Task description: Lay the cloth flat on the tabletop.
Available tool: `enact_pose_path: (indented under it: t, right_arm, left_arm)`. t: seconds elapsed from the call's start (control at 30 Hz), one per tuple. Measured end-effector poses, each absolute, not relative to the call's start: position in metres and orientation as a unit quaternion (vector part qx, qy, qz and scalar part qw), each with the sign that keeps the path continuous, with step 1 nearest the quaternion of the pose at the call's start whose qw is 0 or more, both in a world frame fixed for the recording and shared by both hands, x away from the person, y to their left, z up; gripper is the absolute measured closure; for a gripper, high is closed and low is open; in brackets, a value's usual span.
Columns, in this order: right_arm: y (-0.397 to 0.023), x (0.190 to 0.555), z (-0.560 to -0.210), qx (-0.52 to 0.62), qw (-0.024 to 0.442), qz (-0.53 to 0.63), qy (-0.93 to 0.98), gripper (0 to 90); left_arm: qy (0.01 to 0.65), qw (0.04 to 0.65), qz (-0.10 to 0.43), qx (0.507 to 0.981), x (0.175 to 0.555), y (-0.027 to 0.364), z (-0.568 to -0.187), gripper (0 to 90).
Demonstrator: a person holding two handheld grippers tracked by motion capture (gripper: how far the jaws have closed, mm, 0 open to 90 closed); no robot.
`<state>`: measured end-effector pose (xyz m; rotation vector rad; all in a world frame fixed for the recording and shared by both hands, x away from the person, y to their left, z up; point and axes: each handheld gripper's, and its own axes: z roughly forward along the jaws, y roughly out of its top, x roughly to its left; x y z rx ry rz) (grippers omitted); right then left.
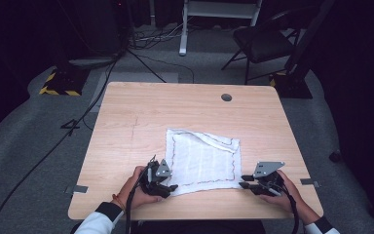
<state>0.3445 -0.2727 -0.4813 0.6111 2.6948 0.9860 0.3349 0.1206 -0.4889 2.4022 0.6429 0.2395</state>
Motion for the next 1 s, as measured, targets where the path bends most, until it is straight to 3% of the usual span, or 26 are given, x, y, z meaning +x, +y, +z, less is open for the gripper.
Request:
enact_pose_path:
  t: [0.13, 0.23, 0.4, 0.5, 0.6, 0.77, 0.83, 0.87, 1.0]
  right_arm:
    - [-0.272, 0.357, -0.472, 0.206, 0.135, 0.354, 0.902, 68.1]
    - [-0.263, 0.390, -0.469, 0.205, 0.174, 0.347, 0.898, 65.3]
    - [-0.251, 0.424, -0.478, 0.216, 0.188, 0.339, 0.896, 55.9]
    - [-0.246, 0.434, -0.482, 0.222, 0.188, 0.332, 0.898, 56.0]
    - [-0.240, 0.444, -0.485, 0.213, 0.195, 0.311, 0.906, 59.0]
    - [-0.233, 0.457, -0.482, 0.216, 0.203, 0.293, 0.909, 72.2]
    - [-0.232, 0.461, -0.482, 0.210, 0.226, 0.290, 0.906, 81.2]
    - [-0.233, 0.466, -0.480, 0.225, 0.213, 0.294, 0.904, 85.1]
    - [-0.236, 0.469, -0.471, 0.235, 0.236, 0.305, 0.892, 87.5]
  left_arm:
    - [0.257, 0.321, 0.082, 0.908, 0.341, 0.125, -0.490, 29.2]
    - [0.271, 0.331, 0.091, 0.899, 0.347, 0.128, -0.488, 26.6]
    - [0.285, 0.356, 0.103, 0.884, 0.362, 0.134, -0.481, 25.4]
    - [0.287, 0.351, 0.100, 0.886, 0.373, 0.133, -0.483, 24.7]
    - [0.281, 0.326, 0.095, 0.897, 0.382, 0.129, -0.488, 25.8]
    - [0.276, 0.319, 0.089, 0.902, 0.383, 0.128, -0.492, 26.5]
    - [0.281, 0.321, 0.085, 0.900, 0.383, 0.129, -0.493, 27.0]
    - [0.278, 0.324, 0.087, 0.900, 0.382, 0.129, -0.493, 26.9]
    - [0.277, 0.324, 0.087, 0.900, 0.382, 0.130, -0.493, 27.0]
